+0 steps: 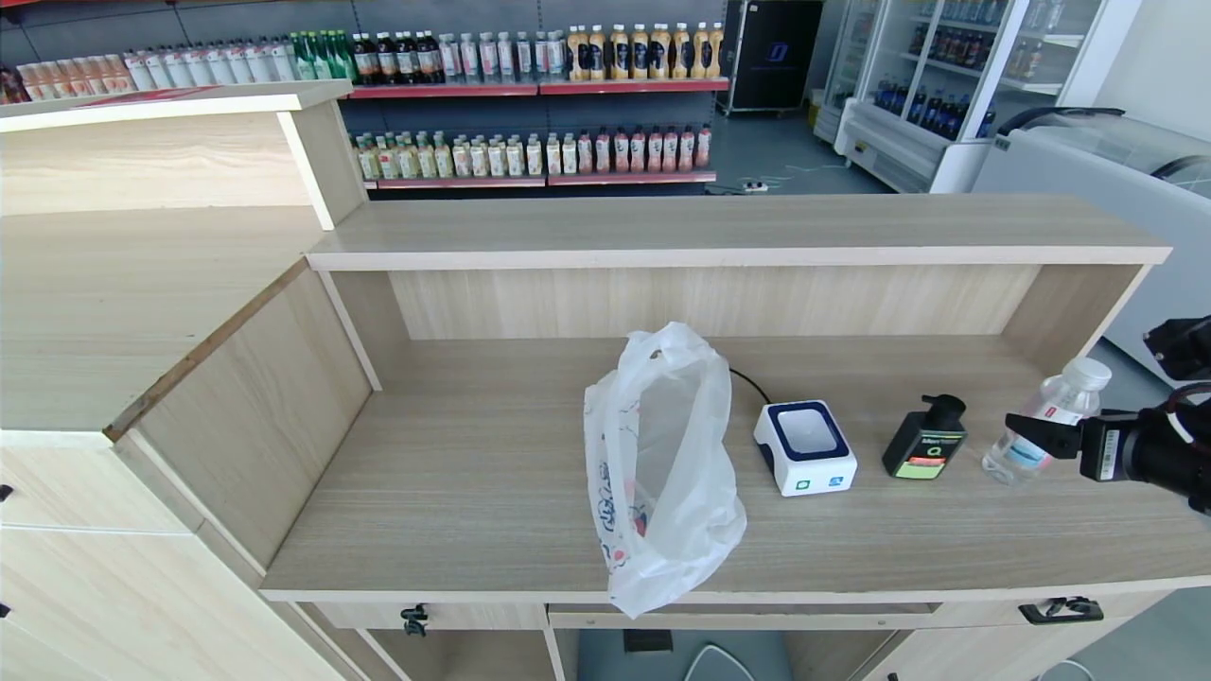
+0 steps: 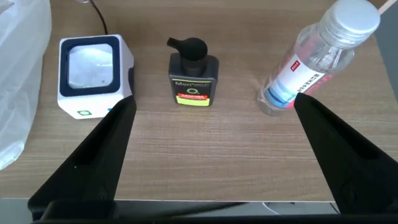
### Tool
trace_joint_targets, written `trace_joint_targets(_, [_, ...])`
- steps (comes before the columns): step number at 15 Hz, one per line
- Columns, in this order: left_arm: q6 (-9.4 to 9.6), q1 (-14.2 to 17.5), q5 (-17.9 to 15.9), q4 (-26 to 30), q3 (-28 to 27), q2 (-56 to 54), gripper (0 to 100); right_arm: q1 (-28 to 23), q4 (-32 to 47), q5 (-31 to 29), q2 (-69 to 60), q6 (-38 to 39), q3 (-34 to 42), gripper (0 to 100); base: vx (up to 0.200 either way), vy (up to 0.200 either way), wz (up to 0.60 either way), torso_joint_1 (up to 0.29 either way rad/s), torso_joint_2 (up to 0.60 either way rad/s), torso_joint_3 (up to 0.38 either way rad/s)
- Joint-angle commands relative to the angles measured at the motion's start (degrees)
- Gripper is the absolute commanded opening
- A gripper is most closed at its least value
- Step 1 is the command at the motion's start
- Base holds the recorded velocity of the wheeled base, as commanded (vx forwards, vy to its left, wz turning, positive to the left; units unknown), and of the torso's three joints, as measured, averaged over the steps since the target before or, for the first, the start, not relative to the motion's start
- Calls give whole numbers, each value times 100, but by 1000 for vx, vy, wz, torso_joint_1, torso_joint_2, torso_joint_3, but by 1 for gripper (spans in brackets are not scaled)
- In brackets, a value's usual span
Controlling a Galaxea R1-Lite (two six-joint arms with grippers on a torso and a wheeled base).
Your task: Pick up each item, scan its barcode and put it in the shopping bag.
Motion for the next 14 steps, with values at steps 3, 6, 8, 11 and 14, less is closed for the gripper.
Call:
trace_joint_targets(3, [0, 2, 2, 2, 0, -2, 100, -367, -260, 1, 793, -263, -8, 100, 0, 0, 0, 0, 0, 0])
trace_joint_targets(6, [0, 2, 2, 2, 0, -2, 100, -481, -418, 1, 1241, -289, -262, 100, 0, 0, 0, 0, 0, 0])
trace_joint_targets(8, [0, 2, 2, 2, 0, -2, 100, -516, -497, 10, 1426, -360, -403, 100, 0, 0, 0, 0, 0, 0])
trace_joint_targets(11, [0, 2, 2, 2, 0, -2, 100, -516, -497, 63, 1786, -377, -553, 100, 0, 0, 0, 0, 0, 0])
trace_joint_targets(14, [0, 2, 2, 2, 0, -2, 100, -490, -497, 520, 2137, -386, -913, 100, 0, 0, 0, 0, 0, 0])
